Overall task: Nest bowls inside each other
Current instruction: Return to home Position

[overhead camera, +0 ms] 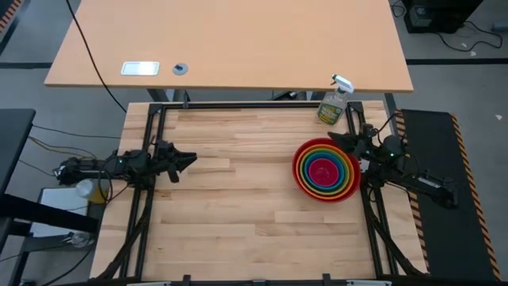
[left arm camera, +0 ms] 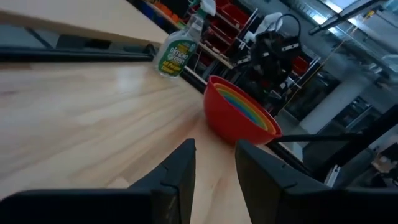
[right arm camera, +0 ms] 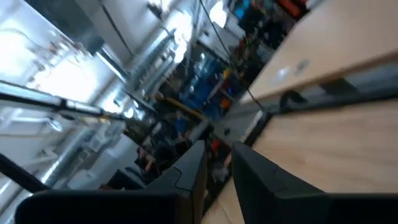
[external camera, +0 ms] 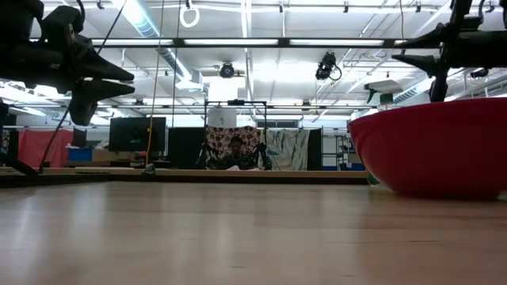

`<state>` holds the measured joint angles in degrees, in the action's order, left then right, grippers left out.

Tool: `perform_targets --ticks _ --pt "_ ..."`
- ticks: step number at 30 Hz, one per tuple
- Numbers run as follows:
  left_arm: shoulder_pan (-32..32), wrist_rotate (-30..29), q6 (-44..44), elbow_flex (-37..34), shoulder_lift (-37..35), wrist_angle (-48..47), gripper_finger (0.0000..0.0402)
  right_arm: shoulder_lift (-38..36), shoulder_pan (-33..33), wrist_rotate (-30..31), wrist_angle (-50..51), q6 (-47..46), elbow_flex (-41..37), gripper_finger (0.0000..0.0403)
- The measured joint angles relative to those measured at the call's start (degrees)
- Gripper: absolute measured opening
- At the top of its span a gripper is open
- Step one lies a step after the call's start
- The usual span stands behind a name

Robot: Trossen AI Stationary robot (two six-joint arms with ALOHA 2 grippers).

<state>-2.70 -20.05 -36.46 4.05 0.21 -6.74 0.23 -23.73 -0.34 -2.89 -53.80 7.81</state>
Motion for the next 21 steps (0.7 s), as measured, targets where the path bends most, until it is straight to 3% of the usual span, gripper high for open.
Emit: perform_targets --ticks 7,16,21 --pt "0.0 -1.53 -3.62 0.07 0.13 -1.86 0.0116 0.0 -0.02 3.5 -5.38 -0.03 0.02 0.0085" --pt "-0.04 -2.61 16.52 0.13 0.15 -2.26 0.0116 0.16 0.0 -8.39 -1.92 4.12 0.07 0.0085" --pt "-0.04 -2.58 22.64 0.13 0.15 -2.32 0.0116 0.2 -0.02 -7.97 8.38 13.89 0.07 0.0085"
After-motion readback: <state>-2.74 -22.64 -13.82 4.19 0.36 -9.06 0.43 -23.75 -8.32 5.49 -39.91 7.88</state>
